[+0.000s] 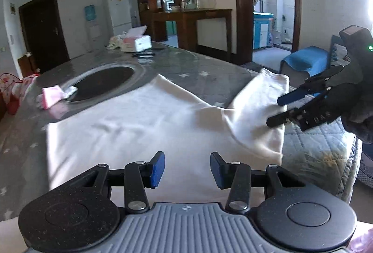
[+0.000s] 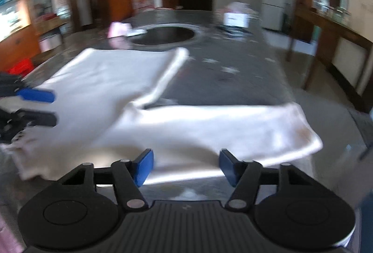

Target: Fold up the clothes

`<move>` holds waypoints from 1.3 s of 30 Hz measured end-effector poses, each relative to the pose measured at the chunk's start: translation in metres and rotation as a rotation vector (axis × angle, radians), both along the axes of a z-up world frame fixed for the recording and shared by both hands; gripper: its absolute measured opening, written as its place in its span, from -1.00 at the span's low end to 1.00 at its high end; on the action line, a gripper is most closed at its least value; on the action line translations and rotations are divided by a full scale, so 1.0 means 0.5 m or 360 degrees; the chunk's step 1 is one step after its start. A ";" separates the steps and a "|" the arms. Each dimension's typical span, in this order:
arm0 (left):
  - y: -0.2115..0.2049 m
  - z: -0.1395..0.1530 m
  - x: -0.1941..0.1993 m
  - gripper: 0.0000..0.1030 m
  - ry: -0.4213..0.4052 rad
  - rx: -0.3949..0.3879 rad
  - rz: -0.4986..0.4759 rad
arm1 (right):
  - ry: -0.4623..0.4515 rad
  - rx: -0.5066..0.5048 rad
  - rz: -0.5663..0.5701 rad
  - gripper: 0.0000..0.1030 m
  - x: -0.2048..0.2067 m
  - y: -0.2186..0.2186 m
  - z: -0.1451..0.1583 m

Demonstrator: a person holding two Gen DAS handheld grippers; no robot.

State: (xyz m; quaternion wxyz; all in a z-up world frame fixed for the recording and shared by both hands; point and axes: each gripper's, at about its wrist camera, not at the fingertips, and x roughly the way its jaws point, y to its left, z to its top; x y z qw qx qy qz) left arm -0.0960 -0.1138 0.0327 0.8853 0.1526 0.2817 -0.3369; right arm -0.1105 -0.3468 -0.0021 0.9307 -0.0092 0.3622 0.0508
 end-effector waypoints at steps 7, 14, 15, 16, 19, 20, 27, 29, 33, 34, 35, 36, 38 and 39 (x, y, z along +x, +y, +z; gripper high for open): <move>-0.042 -0.024 -0.006 -0.10 0.0032 0.0046 -0.0075 | -0.0047 0.0012 -0.0304 0.08 0.003 -0.102 0.003; -0.047 -0.039 -0.002 -0.07 0.0068 0.0065 -0.0065 | -0.0034 0.0126 -0.0559 -0.01 0.038 -0.207 -0.017; -0.047 -0.039 -0.001 -0.07 0.0067 0.0066 -0.0064 | -0.0029 0.0161 -0.0577 -0.04 0.039 -0.218 -0.022; -0.047 -0.039 -0.001 -0.06 0.0066 0.0068 -0.0063 | -0.0034 0.0206 -0.0587 -0.13 0.040 -0.227 -0.024; -0.047 -0.038 -0.001 -0.01 0.0064 0.0076 -0.0057 | -0.0059 0.0290 -0.0619 -0.40 0.038 -0.244 -0.028; -0.048 -0.038 -0.001 0.00 0.0063 0.0078 -0.0056 | -0.0070 0.0298 -0.0632 -0.49 0.036 -0.247 -0.028; -0.056 -0.029 0.000 0.00 0.0059 0.0081 -0.0054 | -0.0183 0.0352 -0.0705 -0.89 -0.001 -0.266 -0.005; -0.059 -0.025 -0.001 0.00 0.0052 0.0072 -0.0061 | -0.0226 0.0356 -0.0714 -0.89 -0.018 -0.268 0.009; -0.076 -0.018 -0.003 0.00 0.0056 0.0046 -0.0099 | -0.0233 0.0335 -0.0702 -0.89 -0.034 -0.264 0.022; -0.083 -0.017 -0.004 0.00 0.0052 0.0044 -0.0114 | -0.0222 0.0330 -0.0699 -0.89 -0.034 -0.263 0.022; -0.090 -0.015 -0.005 0.00 0.0046 0.0041 -0.0129 | -0.0207 0.0325 -0.0697 -0.89 -0.032 -0.262 0.021; -0.098 -0.013 -0.006 0.00 0.0037 0.0036 -0.0145 | -0.0204 0.0321 -0.0688 -0.89 -0.031 -0.259 0.023; -0.114 -0.008 -0.006 0.00 0.0023 0.0026 -0.0179 | -0.0228 0.0331 -0.0670 -0.89 -0.031 -0.253 0.034; -0.121 -0.007 -0.005 0.00 0.0024 0.0019 -0.0201 | -0.0251 0.0334 -0.0659 -0.89 -0.032 -0.251 0.044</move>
